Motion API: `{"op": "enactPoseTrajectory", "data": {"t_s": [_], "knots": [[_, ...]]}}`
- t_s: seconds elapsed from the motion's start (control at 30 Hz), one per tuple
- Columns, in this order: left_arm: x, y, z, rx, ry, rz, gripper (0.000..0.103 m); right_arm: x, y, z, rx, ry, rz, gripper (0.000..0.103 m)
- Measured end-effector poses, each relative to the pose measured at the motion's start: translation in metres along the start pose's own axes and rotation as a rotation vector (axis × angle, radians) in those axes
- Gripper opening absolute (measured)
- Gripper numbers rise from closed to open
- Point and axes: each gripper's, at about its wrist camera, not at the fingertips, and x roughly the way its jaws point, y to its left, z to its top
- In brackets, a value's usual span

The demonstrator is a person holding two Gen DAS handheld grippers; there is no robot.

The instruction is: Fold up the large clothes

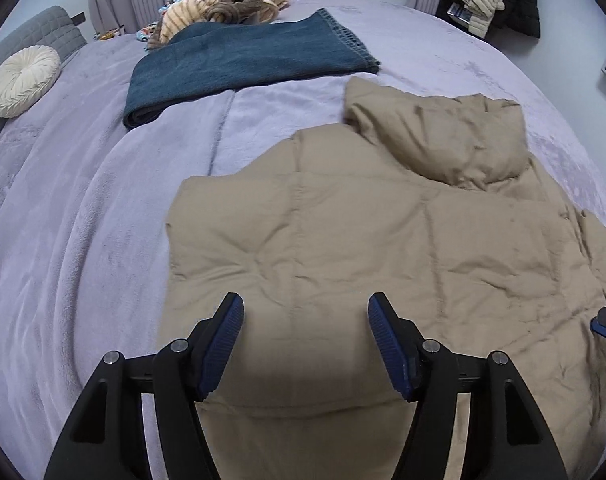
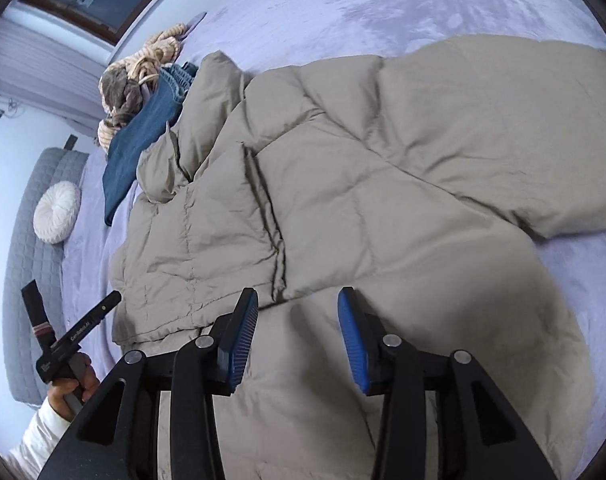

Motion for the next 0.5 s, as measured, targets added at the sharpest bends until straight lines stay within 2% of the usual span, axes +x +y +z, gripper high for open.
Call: {"op": "enactPoseTrajectory", "data": {"t_s": [0.13,0.2,0.23,0.27,0.37,0.5], "knots": [[-0.008,-0.048,-0.009,0.031,0.032,-0.059,0.066,-0.017,-0.030,-0.009,0.098,-0.003,0.028,0.054],[-0.011,-0.072,-0.013,0.044,0.040,-0.079,0.067,-0.027,-0.046,-0.011,0.129,-0.009,0.026,0.055],[-0.012,-0.083,-0.015,0.050,0.043,-0.087,0.082,-0.032,-0.054,-0.012,0.138,-0.013,0.020,0.056],[-0.013,-0.093,-0.016,0.050,0.040,-0.097,0.102,-0.036,-0.060,-0.012,0.145,-0.017,0.013,0.057],[-0.022,-0.121,-0.018,0.073,0.001,-0.117,0.103,-0.052,-0.083,-0.011,0.179,-0.040,0.005,0.065],[-0.022,-0.157,-0.019,0.115,0.030,-0.105,0.103,-0.076,-0.117,-0.007,0.224,-0.084,-0.009,0.073]]}}
